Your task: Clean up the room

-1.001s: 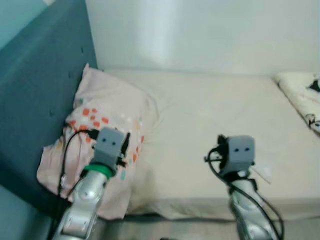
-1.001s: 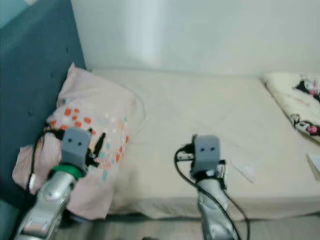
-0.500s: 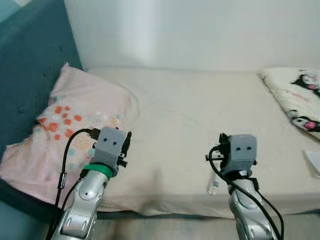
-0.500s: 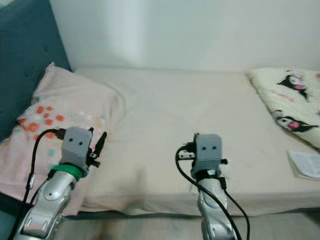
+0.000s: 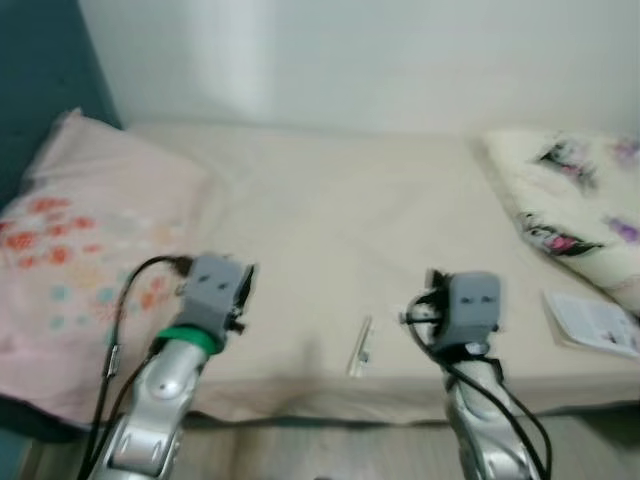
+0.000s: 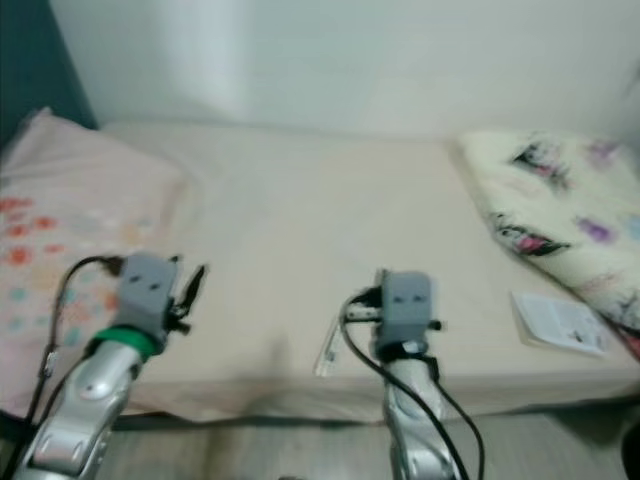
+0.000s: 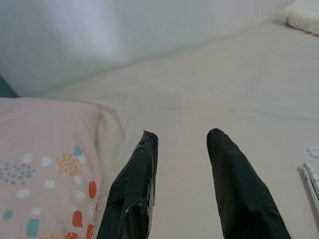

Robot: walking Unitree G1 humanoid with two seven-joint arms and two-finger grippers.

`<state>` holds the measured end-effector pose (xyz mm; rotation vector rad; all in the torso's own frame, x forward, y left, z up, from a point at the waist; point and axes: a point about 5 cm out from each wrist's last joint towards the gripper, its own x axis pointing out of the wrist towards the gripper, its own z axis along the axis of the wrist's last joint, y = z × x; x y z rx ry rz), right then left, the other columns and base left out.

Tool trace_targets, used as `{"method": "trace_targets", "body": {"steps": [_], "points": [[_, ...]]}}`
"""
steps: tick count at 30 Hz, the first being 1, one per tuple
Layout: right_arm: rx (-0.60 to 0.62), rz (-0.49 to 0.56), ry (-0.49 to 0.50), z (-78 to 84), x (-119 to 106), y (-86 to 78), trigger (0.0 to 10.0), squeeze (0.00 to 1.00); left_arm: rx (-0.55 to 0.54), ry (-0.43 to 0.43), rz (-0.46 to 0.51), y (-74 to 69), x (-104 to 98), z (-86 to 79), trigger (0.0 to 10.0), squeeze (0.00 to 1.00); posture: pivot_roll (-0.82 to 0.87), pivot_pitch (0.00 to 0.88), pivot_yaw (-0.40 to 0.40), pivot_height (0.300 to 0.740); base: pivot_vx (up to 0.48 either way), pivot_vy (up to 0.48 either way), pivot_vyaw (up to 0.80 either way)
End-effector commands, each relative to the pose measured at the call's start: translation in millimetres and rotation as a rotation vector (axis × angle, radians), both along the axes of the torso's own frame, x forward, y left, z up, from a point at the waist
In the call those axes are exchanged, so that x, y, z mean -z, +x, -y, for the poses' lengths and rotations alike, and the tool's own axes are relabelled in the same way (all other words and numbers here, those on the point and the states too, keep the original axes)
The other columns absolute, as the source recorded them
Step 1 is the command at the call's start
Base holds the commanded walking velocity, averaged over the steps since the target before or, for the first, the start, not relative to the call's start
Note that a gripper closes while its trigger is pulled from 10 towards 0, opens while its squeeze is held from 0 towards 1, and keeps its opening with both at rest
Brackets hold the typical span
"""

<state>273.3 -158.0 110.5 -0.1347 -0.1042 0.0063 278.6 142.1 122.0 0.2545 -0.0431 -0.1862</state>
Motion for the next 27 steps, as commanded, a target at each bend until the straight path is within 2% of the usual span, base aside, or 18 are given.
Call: {"method": "trace_targets", "body": {"steps": [1, 27], "points": [[0.012, -0.014, -0.004, 3.8, 3.3, -1.5, 10.0, 0.0, 0.005, -0.004, -0.02, -1.5, 4.0, 2.6, 10.0, 0.0, -0.09, 0.012, 0.0, 0.738, 0.0, -0.289, 0.0], [-0.001, -0.013, -0.003, -0.3, 4.3, 0.1, 10.0, 0.0, 0.012, 0.002, -0.018, 1.5, 2.9, 2.4, 10.0, 0.0, -0.09, 0.001, 0.009, 0.738, 0.0, -0.288, 0.0]]}}
